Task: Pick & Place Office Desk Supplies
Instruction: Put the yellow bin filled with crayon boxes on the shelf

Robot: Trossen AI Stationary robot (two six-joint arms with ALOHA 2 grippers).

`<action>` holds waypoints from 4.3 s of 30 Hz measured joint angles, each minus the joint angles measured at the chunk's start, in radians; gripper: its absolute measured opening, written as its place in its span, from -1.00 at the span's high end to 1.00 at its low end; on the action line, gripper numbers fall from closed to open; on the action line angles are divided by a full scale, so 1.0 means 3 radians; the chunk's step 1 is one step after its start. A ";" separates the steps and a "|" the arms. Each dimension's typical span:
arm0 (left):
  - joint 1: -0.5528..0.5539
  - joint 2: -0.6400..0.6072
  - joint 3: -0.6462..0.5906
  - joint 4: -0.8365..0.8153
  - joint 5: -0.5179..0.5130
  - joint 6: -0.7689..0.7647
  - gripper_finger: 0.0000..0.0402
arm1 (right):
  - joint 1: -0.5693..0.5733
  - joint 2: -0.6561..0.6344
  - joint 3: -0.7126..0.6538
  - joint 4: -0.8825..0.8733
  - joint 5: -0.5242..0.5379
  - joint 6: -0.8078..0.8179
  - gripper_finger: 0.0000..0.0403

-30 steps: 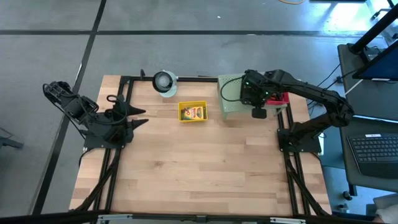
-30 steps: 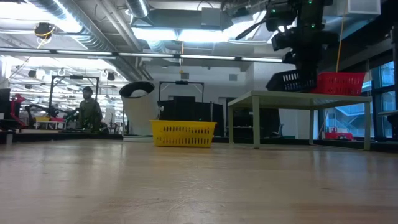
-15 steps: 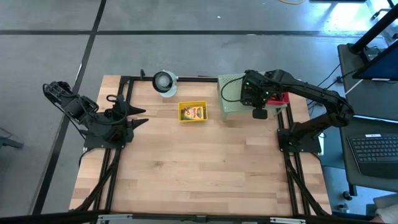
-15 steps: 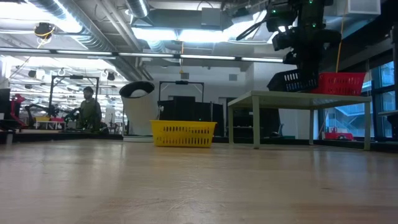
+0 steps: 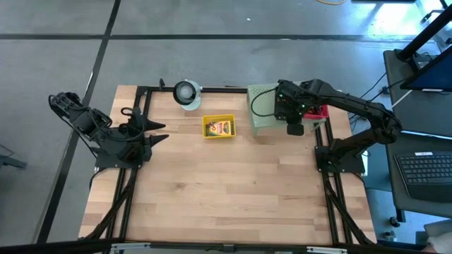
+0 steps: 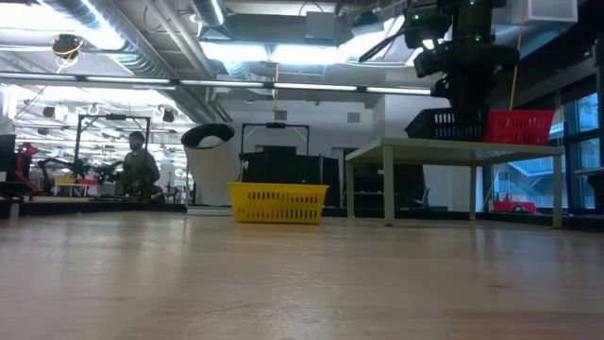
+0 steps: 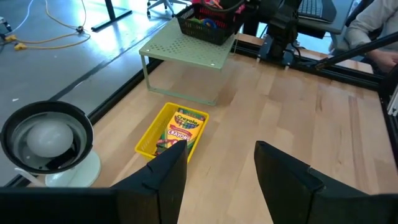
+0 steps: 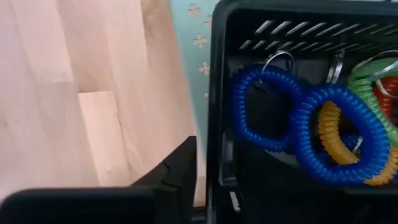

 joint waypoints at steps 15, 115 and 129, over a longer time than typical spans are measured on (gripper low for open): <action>0.0026 0.0115 0.0000 0.0008 0.0058 0.0107 0.09 | 0.0120 0.0004 0.0465 -0.0090 0.0053 0.0255 0.10; 0.1752 0.3450 0.0432 0.2112 0.2726 0.1182 0.94 | 0.1608 0.0001 0.1113 0.0717 -0.0183 0.2450 0.23; 0.1730 0.3666 0.0436 0.2112 0.3052 0.1159 0.90 | 0.1856 0.0001 0.1111 0.0711 -0.0288 0.2782 0.23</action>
